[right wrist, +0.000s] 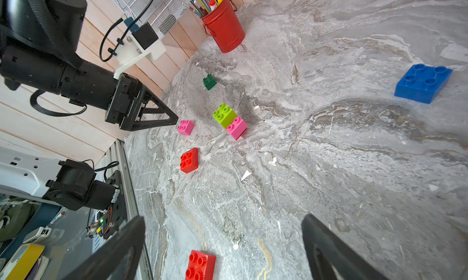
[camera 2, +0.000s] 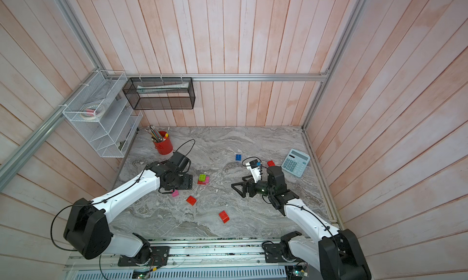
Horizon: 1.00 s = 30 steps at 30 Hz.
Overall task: Assemble the letter s with lego
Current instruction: Pick up the lego brick from the center of the board.
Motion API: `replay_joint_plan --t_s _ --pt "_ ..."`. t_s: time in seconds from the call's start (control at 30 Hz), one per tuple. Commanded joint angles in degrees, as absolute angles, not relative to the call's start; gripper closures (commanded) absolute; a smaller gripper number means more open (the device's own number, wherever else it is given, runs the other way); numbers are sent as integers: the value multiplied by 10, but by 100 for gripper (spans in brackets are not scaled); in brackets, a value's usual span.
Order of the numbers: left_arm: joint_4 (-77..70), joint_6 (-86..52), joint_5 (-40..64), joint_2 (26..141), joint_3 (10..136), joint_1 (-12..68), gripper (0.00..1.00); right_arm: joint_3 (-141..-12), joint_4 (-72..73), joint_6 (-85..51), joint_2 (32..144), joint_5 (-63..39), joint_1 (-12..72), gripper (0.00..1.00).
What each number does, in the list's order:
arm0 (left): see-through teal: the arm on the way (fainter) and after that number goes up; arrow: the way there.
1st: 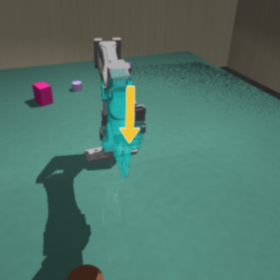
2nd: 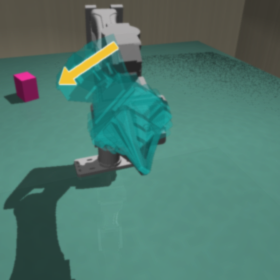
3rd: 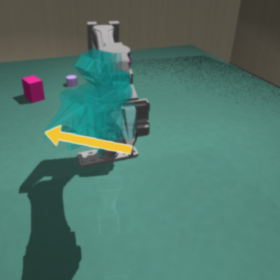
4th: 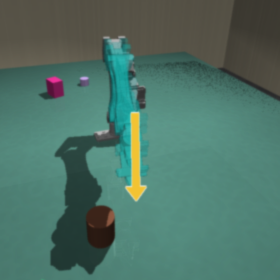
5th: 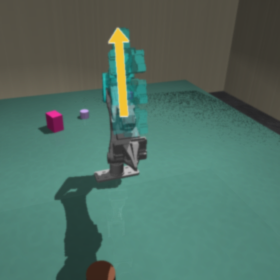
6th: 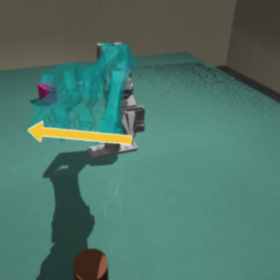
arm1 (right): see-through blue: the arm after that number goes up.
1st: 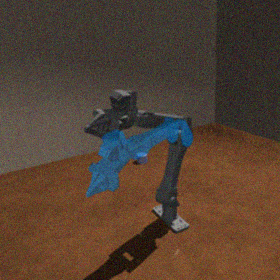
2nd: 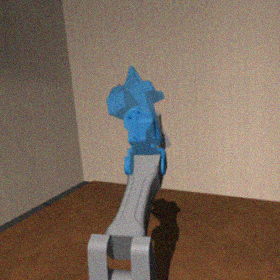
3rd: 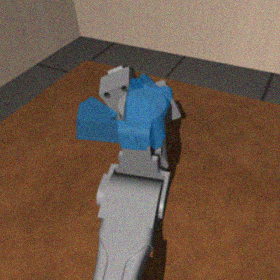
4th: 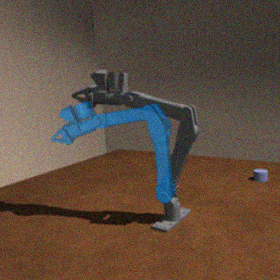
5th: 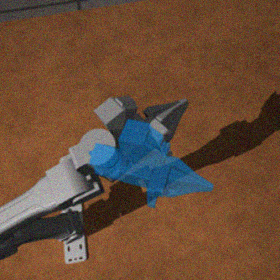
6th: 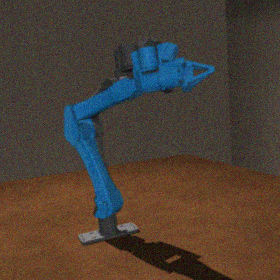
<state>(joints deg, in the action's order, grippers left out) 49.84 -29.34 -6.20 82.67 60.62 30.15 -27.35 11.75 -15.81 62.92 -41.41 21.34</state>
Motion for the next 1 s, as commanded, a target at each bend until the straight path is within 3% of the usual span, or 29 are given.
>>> replay_joint_plan --t_s 0.0,0.4,0.67,0.97 --pt "478 -326 -55 809 576 295 18 -298 103 -150 640 -398 226 2" --pt "446 -398 -43 783 515 297 18 -299 88 -138 650 -380 237 2" --pt "470 -454 -124 783 504 280 18 -296 86 -138 649 -374 238 2" --pt "389 -426 -122 800 470 246 31 -295 90 -142 652 -371 238 2"
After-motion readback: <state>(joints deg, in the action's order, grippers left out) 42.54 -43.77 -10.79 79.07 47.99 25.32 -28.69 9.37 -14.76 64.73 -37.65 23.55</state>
